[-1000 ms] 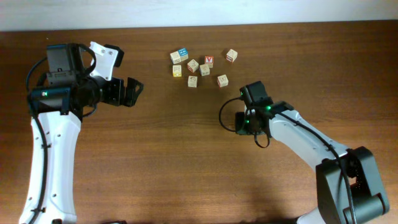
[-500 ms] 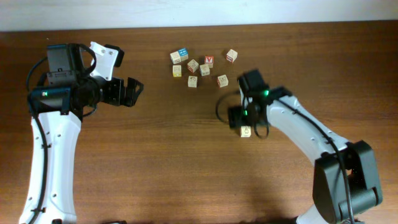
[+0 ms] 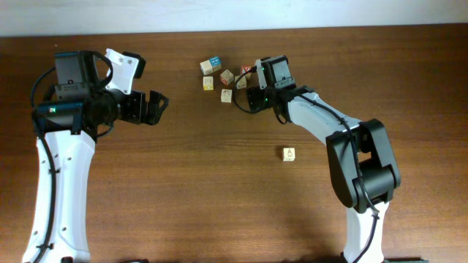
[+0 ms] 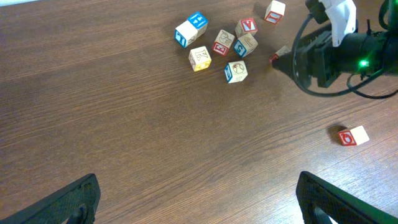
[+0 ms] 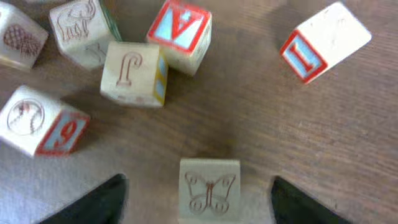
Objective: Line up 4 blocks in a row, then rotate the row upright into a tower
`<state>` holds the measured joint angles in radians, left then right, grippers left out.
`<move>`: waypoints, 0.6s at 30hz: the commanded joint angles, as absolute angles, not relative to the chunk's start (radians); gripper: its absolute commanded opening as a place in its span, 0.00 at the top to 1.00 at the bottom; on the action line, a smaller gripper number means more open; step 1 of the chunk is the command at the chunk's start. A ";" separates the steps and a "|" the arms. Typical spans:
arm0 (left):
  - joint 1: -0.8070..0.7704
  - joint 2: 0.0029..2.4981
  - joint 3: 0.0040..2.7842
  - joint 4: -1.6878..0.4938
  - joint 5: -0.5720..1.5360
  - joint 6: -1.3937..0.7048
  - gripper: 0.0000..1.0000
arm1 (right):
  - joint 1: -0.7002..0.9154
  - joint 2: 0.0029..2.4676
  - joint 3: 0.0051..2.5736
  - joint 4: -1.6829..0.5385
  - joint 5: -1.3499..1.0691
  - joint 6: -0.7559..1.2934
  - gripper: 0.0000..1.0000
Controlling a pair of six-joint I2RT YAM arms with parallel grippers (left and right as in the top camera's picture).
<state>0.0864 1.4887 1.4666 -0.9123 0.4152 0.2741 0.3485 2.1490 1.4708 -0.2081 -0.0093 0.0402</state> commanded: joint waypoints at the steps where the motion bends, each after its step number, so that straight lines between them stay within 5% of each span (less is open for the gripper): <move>1: 0.088 1.493 1.481 -0.911 0.423 0.293 0.01 | 0.352 2.202 1.497 -0.169 0.020 0.034 0.34; 6: 0.088 1.492 1.481 -0.911 0.422 0.293 0.01 | 0.352 2.214 1.497 -0.159 0.020 0.042 0.48; 8: 0.088 1.493 1.481 -0.911 0.422 0.293 0.01 | 0.352 2.214 1.497 -0.157 0.020 0.042 0.65; 18: 0.088 1.492 1.481 -0.911 0.423 0.293 0.01 | 0.353 1.951 1.506 -0.332 -0.049 0.173 0.68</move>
<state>0.0864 1.4887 1.4666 -0.9115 0.4152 0.2741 0.3489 2.1231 1.4837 -0.2733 0.0006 0.1108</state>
